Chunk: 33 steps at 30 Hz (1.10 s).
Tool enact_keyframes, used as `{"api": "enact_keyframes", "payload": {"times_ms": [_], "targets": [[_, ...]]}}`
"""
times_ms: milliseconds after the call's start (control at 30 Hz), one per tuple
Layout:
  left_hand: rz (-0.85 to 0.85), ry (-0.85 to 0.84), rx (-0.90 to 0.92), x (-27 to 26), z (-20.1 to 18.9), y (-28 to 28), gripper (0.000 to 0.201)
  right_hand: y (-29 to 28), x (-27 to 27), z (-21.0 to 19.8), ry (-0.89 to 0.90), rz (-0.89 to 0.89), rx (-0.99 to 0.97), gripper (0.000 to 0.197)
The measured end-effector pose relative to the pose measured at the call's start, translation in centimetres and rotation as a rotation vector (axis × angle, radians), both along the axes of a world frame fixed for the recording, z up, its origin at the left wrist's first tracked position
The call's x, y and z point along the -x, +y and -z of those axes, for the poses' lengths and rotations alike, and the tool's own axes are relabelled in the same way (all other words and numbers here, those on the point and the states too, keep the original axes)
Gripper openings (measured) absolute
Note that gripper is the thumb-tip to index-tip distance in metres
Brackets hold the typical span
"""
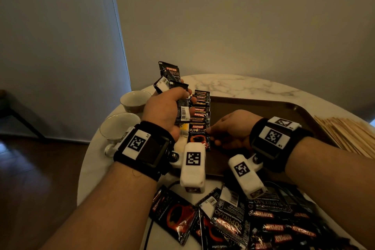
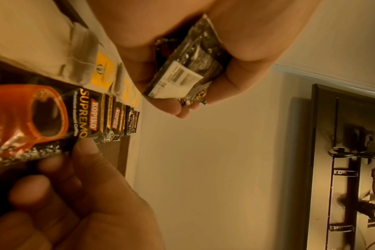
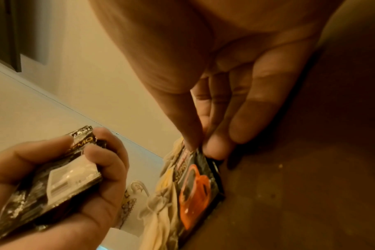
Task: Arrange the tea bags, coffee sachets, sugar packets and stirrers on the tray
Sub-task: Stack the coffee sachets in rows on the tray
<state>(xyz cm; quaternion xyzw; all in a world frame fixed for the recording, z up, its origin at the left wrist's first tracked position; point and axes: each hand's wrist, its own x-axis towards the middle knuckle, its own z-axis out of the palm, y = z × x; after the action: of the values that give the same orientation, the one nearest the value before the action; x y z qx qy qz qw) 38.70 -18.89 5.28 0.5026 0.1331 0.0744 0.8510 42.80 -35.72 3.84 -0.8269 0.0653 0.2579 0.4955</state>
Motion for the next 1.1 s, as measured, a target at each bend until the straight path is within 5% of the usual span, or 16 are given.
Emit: {"api": "enact_keyframes", "payload": {"times_ms": [300, 433, 633, 767, 933, 1100], "targets": [[0.130, 0.062, -0.006, 0.5, -0.2, -0.8, 0.011, -1.5, 0.7, -0.4, -0.005, 0.073, -0.300, 0.027], [0.158, 0.085, -0.030, 0.9, -0.2, -1.6, 0.016, -2.1, 2.1, -1.0, -0.067, -0.099, -0.490, 0.032], [0.183, 0.067, -0.015, 1.1, -0.2, -2.1, 0.029, -1.9, 2.1, -0.3, -0.202, -0.150, -0.486, 0.010], [0.143, 0.093, -0.013, 0.6, -0.1, -1.7, 0.023, -2.2, 1.7, -0.6, -0.295, -0.075, -0.573, 0.039], [0.123, 0.120, -0.123, 0.6, 0.3, -1.8, 0.009, -2.0, 1.7, -1.2, -0.443, 0.072, -0.652, 0.042], [0.156, 0.048, -0.161, 1.0, 0.4, -2.3, 0.018, -1.7, 2.2, -1.1, -0.510, -0.148, -0.511, 0.018]]}}
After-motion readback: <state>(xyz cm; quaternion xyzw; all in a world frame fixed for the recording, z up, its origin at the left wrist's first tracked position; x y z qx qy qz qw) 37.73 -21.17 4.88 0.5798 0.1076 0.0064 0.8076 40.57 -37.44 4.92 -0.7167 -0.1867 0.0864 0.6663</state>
